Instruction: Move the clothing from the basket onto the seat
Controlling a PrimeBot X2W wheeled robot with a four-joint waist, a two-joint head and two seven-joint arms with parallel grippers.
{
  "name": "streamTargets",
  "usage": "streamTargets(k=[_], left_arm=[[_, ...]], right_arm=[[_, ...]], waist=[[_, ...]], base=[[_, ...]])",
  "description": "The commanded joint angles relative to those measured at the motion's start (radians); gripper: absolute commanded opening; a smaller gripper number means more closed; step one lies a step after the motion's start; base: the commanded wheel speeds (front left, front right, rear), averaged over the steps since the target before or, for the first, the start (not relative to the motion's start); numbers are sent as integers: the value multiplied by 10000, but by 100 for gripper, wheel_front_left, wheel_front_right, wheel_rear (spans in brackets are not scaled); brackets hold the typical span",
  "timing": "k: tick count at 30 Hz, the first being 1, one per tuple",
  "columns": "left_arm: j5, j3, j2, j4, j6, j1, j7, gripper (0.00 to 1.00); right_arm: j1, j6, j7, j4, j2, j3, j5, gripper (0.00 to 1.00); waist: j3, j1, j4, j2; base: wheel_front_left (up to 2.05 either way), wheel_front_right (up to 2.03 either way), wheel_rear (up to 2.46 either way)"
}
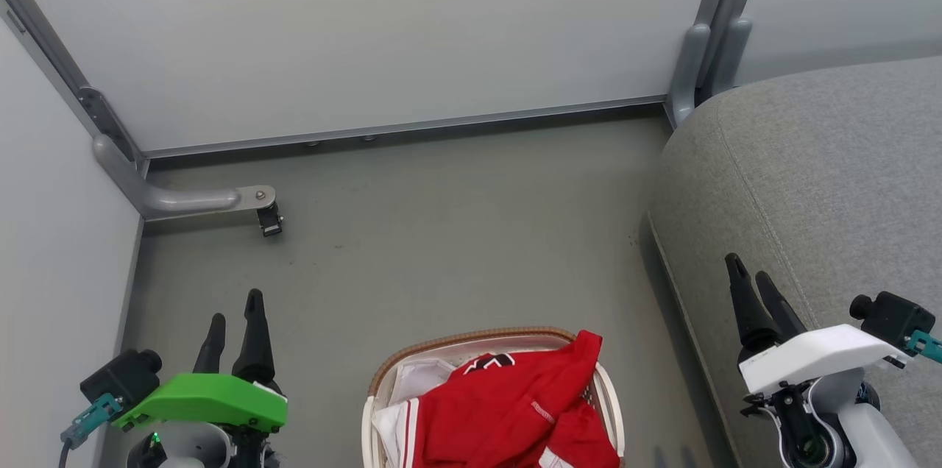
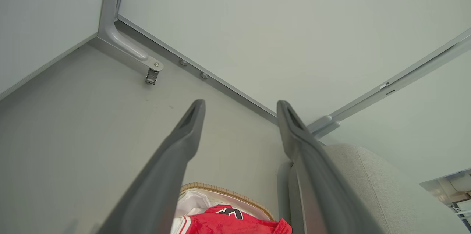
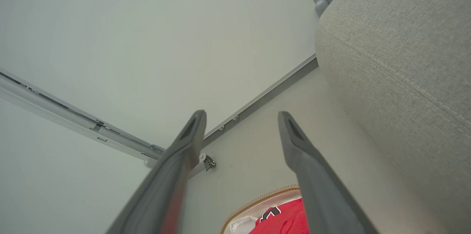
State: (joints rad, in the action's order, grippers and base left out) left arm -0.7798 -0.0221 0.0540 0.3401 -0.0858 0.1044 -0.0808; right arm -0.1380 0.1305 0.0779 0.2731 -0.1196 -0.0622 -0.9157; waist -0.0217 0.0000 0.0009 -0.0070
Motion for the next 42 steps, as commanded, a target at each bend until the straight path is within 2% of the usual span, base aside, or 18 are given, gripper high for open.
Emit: streamTargets(k=[1,19,42], left_arm=[[396,-32,123,-53,55,58,-94,100],[2643,-566,241,-1,454,-191,-621,100],[4763,-913,182,-226,828,-518,-1188,100]], right_arm=[[-48,2,115,-110,-122,-30,342,100],[166,2,646,170,-172,-210,2708,100],[299,3,1198,438,-159,-354,5123,100]], waist=[[8,0,-4,27],[34,0,6,37],[-35,0,-4,50]], base=[[0,0,0],[0,0,0],[0,0,0]])
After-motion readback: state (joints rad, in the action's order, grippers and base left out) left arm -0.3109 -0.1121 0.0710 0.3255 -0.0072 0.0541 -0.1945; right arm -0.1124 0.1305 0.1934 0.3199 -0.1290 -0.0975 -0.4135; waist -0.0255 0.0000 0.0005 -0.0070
